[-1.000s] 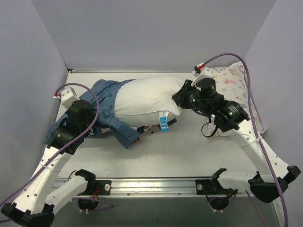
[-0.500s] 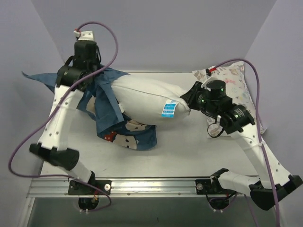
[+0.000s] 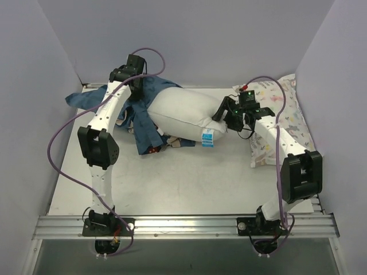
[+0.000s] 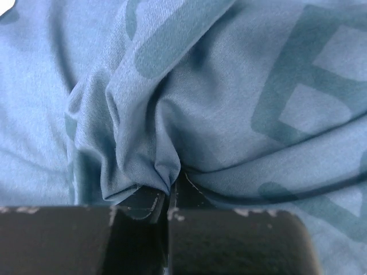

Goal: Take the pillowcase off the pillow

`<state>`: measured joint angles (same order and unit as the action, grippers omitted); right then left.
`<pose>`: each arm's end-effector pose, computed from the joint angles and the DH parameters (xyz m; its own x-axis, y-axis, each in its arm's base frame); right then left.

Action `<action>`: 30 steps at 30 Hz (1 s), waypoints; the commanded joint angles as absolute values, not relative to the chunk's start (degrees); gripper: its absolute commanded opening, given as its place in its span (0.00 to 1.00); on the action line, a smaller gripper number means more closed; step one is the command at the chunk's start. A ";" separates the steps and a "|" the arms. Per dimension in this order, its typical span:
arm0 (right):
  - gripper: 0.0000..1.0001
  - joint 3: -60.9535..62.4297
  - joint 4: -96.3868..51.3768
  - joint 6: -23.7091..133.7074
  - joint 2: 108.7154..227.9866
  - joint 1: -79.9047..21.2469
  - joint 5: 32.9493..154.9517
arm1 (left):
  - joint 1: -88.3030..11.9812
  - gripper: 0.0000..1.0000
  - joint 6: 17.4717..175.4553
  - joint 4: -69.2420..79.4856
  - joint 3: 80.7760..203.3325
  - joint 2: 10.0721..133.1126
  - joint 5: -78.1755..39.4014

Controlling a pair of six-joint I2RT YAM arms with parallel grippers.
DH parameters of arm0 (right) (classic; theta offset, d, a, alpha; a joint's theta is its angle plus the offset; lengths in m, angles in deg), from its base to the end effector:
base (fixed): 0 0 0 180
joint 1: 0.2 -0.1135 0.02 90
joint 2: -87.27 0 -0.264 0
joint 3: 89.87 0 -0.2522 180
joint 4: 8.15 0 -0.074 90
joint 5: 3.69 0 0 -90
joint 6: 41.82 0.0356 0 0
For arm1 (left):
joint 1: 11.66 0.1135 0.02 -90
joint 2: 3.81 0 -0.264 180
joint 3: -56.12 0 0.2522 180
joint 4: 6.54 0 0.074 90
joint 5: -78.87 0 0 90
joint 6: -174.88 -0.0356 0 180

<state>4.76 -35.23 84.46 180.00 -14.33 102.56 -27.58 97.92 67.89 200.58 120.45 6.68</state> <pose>0.3582 0.1005 0.2837 -0.7132 0.4063 -0.5712 -0.0448 0.7868 0.6156 0.4534 -0.1180 0.3312 -0.7803 -0.0008 -0.6255 -0.0891 0.9899 0.1099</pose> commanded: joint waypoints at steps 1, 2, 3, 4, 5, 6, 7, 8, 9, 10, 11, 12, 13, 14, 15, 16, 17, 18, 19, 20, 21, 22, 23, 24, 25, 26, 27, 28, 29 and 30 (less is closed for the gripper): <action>0.76 4.38 -32.73 81.85 176.40 -12.34 99.58 | -27.13 0.00 97.98 66.46 199.61 120.11 5.57; 0.81 5.09 -32.11 81.85 175.26 -11.72 99.93 | -27.30 0.00 97.89 66.64 200.31 120.29 5.57; 0.83 7.27 -29.67 81.59 172.20 -11.63 100.45 | -27.31 0.00 97.80 67.16 200.49 120.46 5.83; 0.86 9.47 -27.90 81.41 170.00 -11.71 100.37 | -27.48 0.00 97.72 67.25 200.58 120.55 6.01; 0.94 11.40 -26.32 80.19 167.80 -12.32 100.63 | -27.66 0.00 97.72 67.34 200.06 120.20 6.10; 0.97 14.90 -23.96 79.13 163.69 -13.37 100.37 | -27.74 0.00 97.80 67.34 199.53 119.94 6.01; 0.98 16.33 -23.93 77.82 161.91 -14.60 99.59 | -28.01 0.00 97.80 67.26 199.18 119.68 6.10; 1.00 17.73 -23.84 76.50 160.32 -17.92 97.75 | -28.10 0.00 97.80 67.25 198.48 119.32 6.19; 1.00 21.32 -23.67 74.05 157.52 -19.96 96.69 | -28.18 0.00 97.89 67.17 198.30 119.06 6.36; 1.00 23.44 -22.97 72.89 156.10 -21.89 95.72 | -28.36 0.00 97.80 67.17 198.29 118.88 6.54; 1.00 26.25 -22.36 72.01 154.61 -24.26 94.15 | -28.53 0.00 97.80 67.08 198.29 118.62 6.54; 1.00 28.71 -18.26 70.09 151.72 -28.46 89.96 | -28.62 0.00 97.63 67.17 198.29 118.53 6.54; 1.00 32.13 -17.35 69.03 150.74 -31.37 86.52 | -28.89 0.00 97.54 67.17 198.29 118.36 7.06; 1.00 32.77 -17.17 67.36 150.29 -33.67 82.31 | -29.15 0.00 97.54 67.17 198.12 118.18 7.15; 1.00 32.95 -17.51 66.30 151.51 -36.65 79.05 | -29.33 0.00 97.54 67.17 197.68 117.66 7.24; 1.00 32.78 -18.04 65.59 152.74 -36.94 75.71 | -29.41 0.00 97.63 67.17 197.50 117.48 7.33; 1.00 31.82 -18.56 65.50 153.97 -36.94 74.98 | -29.76 0.00 97.63 67.17 197.24 117.21 7.42; 1.00 31.46 -18.74 65.32 156.33 -37.03 73.32 | -30.03 0.00 97.63 67.08 196.37 116.60 7.59; 0.99 31.11 -18.48 64.54 157.66 -37.03 72.95 | -30.29 0.00 97.63 67.17 195.84 115.99 8.12; 0.95 29.28 -18.57 64.18 158.80 -37.12 72.25 | -30.56 0.00 97.63 67.08 195.14 114.50 9.25; 0.88 28.04 -20.05 64.01 160.81 -37.20 71.55 | -30.91 0.00 97.63 67.08 194.43 113.62 9.61; 0.76 26.64 -21.46 63.92 161.53 -37.64 71.11 | -31.08 0.00 97.37 67.08 193.82 112.65 9.96; 0.18 23.58 -24.60 63.83 161.89 -37.90 70.84 | -31.26 0.00 97.19 66.99 192.16 110.29 11.19; 0.00 22.51 -25.59 63.74 161.54 -38.60 70.67 | -31.78 0.00 96.93 67.08 191.36 108.96 12.07; 0.00 21.19 -26.65 63.57 160.84 -40.61 70.84 | -32.05 0.00 96.14 67.17 189.87 107.38 13.12; 0.00 19.61 -30.48 64.26 159.96 -41.68 71.71 | -32.31 0.00 95.79 67.51 189.51 104.06 14.52; 0.00 15.33 -32.70 64.79 157.78 -42.90 73.55 | -32.75 0.00 95.43 68.65 189.33 102.20 17.76; 0.00 13.03 -34.81 65.49 156.54 -43.87 76.44 | -33.80 0.00 94.56 69.44 189.59 100.36 20.40; 0.00 10.92 -37.70 67.41 153.66 -45.88 84.38 | -34.77 0.00 93.86 71.71 192.38 97.29 23.04; 0.00 6.89 -38.25 68.82 152.15 -46.86 88.64 | -36.69 0.00 92.02 73.04 194.93 96.39 28.98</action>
<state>16.47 -33.70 66.25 160.20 -43.25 78.15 -33.33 95.93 70.32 188.67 106.05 16.56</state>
